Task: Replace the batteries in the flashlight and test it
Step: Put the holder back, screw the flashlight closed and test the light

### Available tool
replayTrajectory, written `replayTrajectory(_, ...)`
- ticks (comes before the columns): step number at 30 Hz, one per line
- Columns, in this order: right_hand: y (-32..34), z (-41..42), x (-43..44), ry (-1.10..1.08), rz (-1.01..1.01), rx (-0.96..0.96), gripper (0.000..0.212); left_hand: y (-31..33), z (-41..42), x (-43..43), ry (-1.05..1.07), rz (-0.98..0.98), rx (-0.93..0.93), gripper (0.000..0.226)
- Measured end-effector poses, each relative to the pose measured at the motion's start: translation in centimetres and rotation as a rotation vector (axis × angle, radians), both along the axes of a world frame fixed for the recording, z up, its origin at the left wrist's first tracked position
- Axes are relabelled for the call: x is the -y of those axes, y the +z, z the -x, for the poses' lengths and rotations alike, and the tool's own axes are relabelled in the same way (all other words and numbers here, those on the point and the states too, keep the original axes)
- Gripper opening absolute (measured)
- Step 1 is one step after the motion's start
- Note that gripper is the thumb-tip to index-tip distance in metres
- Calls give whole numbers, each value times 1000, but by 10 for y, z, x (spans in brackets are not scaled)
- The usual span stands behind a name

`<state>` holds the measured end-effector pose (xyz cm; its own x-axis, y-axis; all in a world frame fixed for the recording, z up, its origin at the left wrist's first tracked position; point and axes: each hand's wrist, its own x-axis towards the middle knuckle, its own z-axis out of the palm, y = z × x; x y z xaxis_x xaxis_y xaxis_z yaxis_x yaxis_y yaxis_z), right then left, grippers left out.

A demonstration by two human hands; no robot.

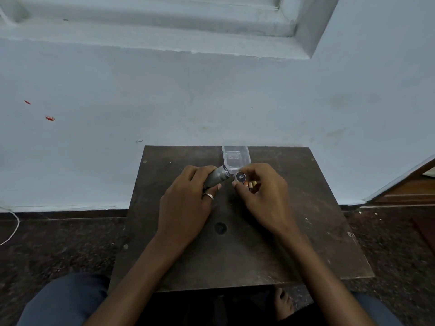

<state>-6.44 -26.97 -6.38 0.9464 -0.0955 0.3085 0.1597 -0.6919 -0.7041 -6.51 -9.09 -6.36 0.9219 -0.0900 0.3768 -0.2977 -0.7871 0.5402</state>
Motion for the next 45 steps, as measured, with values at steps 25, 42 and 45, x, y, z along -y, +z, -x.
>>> replayTrajectory(25,19,7,11,193,-627,-245,32,-5,0,0,-65,-47,17,39)
replayTrajectory(42,20,7,17,223,-533,-249,32,-4,-3,-3,-107,-72,14,39)
replayTrajectory(45,20,8,17,216,-556,-261,31,-4,-3,-3,-108,-65,15,39)
